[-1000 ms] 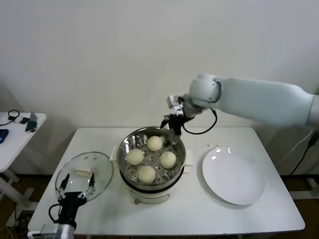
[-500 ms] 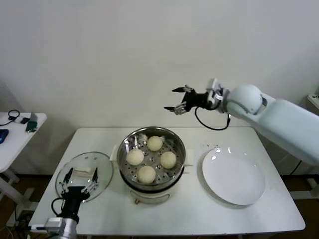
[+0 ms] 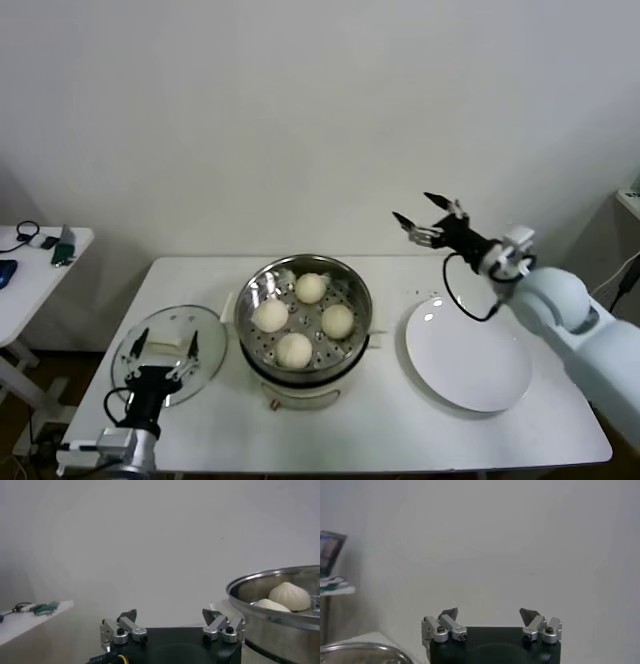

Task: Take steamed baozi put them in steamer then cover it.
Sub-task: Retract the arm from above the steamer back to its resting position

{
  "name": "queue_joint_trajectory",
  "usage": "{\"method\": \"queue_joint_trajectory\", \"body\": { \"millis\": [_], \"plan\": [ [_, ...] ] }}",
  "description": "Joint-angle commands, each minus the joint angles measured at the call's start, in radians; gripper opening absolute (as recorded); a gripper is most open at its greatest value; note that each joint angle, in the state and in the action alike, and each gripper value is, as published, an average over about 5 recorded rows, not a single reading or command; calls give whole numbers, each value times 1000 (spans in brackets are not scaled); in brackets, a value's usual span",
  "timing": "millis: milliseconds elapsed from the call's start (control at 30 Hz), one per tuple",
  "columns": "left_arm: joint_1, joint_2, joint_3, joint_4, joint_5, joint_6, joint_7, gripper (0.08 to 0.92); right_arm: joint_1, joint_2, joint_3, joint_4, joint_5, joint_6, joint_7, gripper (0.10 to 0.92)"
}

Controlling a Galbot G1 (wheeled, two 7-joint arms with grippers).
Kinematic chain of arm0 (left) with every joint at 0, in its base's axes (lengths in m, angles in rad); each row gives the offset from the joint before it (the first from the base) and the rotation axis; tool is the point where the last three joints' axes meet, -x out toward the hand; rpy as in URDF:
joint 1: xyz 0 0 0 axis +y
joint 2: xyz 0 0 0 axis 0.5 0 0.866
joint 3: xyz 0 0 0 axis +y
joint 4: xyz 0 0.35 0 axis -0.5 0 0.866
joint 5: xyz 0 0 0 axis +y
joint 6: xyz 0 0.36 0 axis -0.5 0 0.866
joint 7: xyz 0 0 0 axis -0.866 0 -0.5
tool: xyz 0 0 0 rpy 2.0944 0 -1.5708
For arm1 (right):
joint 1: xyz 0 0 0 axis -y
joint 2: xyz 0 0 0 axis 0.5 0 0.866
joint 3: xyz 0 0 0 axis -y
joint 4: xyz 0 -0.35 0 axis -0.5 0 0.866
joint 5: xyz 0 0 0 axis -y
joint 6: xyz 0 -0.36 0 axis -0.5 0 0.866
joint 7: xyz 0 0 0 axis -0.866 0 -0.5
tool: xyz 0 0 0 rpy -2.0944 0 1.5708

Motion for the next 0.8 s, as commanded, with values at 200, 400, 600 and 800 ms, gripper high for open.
{"method": "queue_joint_trajectory", "body": {
  "millis": [200, 400, 600, 800],
  "plan": [
    [0, 76, -21, 22, 304, -47, -32, 823, -795, 277, 543, 158, -179, 248, -8, 823],
    [6, 154, -46, 124, 743, -158, -247, 823, -922, 420, 521, 203, -267, 302, -2, 823],
    [19, 223, -47, 259, 916, -221, -355, 823, -992, 536, 488, 192, -302, 357, -10, 823],
    [1, 249, -40, 368, 1019, -214, -391, 823, -1019, 594, 478, 180, -306, 372, 6, 823]
  ]
}}
